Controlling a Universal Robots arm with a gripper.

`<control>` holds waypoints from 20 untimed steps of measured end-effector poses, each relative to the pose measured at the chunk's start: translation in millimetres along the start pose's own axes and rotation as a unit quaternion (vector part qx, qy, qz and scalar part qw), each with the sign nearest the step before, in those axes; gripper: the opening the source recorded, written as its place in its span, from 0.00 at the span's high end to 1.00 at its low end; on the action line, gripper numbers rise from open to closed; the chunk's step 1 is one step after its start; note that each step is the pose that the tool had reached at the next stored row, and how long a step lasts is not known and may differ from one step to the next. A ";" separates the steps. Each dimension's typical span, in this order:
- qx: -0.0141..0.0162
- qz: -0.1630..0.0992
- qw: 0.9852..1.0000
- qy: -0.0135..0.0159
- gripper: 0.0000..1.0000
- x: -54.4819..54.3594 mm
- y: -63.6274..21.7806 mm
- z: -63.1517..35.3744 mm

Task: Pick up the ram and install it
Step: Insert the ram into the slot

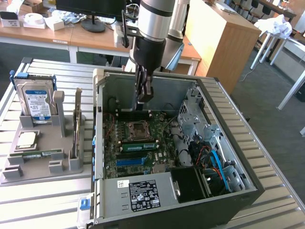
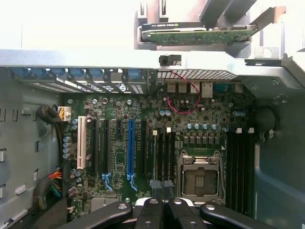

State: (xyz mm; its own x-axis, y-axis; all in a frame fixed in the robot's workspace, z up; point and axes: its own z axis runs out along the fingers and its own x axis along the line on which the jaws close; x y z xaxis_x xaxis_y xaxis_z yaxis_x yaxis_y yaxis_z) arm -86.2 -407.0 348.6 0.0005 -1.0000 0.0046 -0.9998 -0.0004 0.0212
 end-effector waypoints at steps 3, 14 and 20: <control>0.000 0.000 1.000 0.000 0.90 0.0 -3.3 0.0; 0.000 0.000 1.000 0.000 0.90 0.0 -24.4 -0.4; 0.000 0.000 1.000 0.000 0.90 0.2 -34.5 -0.7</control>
State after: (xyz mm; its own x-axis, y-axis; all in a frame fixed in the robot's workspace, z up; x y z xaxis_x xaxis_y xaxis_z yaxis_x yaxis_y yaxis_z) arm -51.7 -407.2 348.6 0.0005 -1.0000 0.0044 -0.9998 -0.0004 0.0212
